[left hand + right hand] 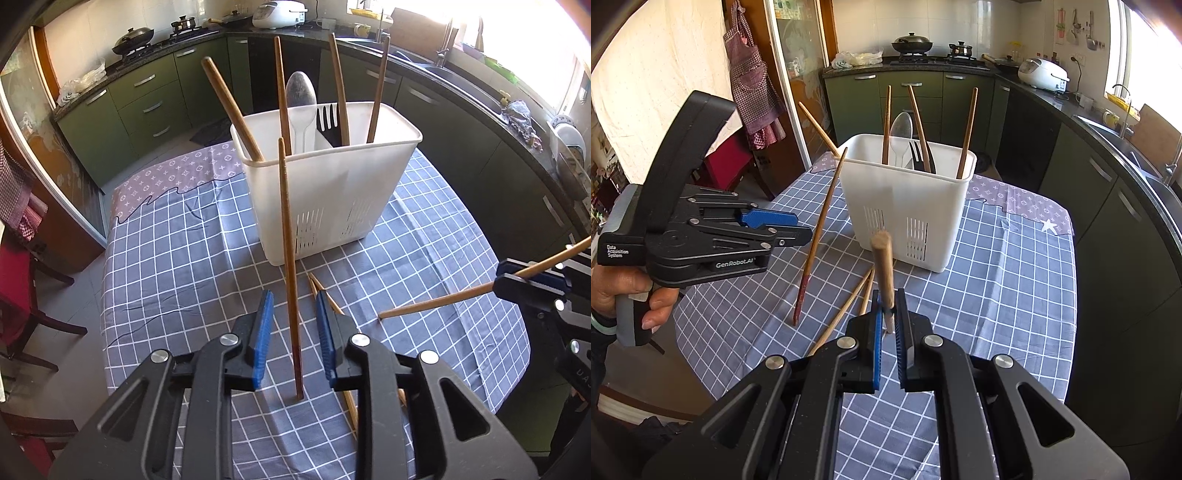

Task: Organize utensils
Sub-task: 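Carry both chopsticks over the white caddy and open both grippers to drop them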

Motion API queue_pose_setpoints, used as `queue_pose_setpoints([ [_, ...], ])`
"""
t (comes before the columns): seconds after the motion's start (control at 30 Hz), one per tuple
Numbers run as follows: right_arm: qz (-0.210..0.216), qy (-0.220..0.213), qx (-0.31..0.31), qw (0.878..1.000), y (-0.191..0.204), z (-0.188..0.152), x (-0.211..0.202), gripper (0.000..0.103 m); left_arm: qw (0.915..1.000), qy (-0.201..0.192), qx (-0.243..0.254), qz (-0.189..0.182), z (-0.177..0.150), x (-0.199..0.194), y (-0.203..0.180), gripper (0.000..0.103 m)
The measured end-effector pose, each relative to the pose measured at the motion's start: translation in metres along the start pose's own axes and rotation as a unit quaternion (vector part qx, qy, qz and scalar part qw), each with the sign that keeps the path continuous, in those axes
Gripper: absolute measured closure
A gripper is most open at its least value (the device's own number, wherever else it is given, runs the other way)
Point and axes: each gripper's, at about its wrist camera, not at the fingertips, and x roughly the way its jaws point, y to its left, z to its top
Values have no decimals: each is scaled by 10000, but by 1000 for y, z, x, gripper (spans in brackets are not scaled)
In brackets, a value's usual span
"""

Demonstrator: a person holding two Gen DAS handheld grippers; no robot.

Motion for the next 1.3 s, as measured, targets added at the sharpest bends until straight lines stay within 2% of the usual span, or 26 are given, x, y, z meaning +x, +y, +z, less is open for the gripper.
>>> queue_pose_setpoints([
  [0.23,30,10,18,10000,-3,-1,0,96,9998,169,-81,12,11,19,2,80],
  [0.27,34,9,24,10000,-4,-1,0,96,9998,192,-94,11,12,22,3,90],
  [0.3,38,9,33,10000,-5,-1,0,96,9997,225,-106,7,13,24,4,96],
  [0.43,53,7,52,10000,-7,-1,-1,96,9998,184,-119,-40,11,19,5,96],
  [0.63,45,15,34,10000,-6,1,0,96,9999,19,-29,-113,3,-8,5,96],
  [0.93,-2,-89,11,10000,-2,8,-11,96,9985,-405,293,-209,-6,-69,-6,96],
  [1.17,-55,-428,-52,9991,-1,31,-50,96,9952,-840,367,-338,8,-118,-11,96],
  [1.3,-124,-835,-52,9964,-4,56,-85,96,9891,-1359,383,-422,28,-152,-17,96],
])
